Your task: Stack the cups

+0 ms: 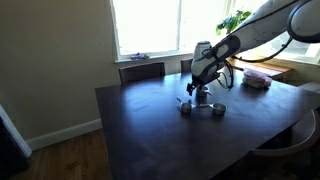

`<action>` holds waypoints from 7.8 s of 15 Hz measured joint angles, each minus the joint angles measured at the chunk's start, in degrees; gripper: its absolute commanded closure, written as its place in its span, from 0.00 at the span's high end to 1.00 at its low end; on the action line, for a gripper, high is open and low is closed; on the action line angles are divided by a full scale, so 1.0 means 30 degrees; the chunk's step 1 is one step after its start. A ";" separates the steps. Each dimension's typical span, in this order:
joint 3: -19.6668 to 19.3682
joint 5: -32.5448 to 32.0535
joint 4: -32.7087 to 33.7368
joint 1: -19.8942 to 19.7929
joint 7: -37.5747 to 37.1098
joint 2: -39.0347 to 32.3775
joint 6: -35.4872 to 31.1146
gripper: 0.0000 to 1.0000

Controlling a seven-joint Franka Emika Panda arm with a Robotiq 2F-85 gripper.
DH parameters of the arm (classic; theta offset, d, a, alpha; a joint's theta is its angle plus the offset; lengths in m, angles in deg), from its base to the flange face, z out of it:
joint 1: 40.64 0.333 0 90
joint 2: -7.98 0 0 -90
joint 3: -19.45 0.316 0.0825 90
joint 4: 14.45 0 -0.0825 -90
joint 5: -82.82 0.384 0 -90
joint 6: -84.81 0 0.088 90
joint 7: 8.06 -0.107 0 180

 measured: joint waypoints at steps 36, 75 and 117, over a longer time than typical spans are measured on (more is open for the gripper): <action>0.1738 -0.0687 -1.5187 0.0052 0.2533 0.7824 -0.1583 1.00; 0.3331 0.6300 -1.7344 -0.0097 -0.0807 1.1523 -0.2956 0.91; 0.2604 0.6298 -1.4570 0.0996 -0.4797 0.8208 -0.4006 0.63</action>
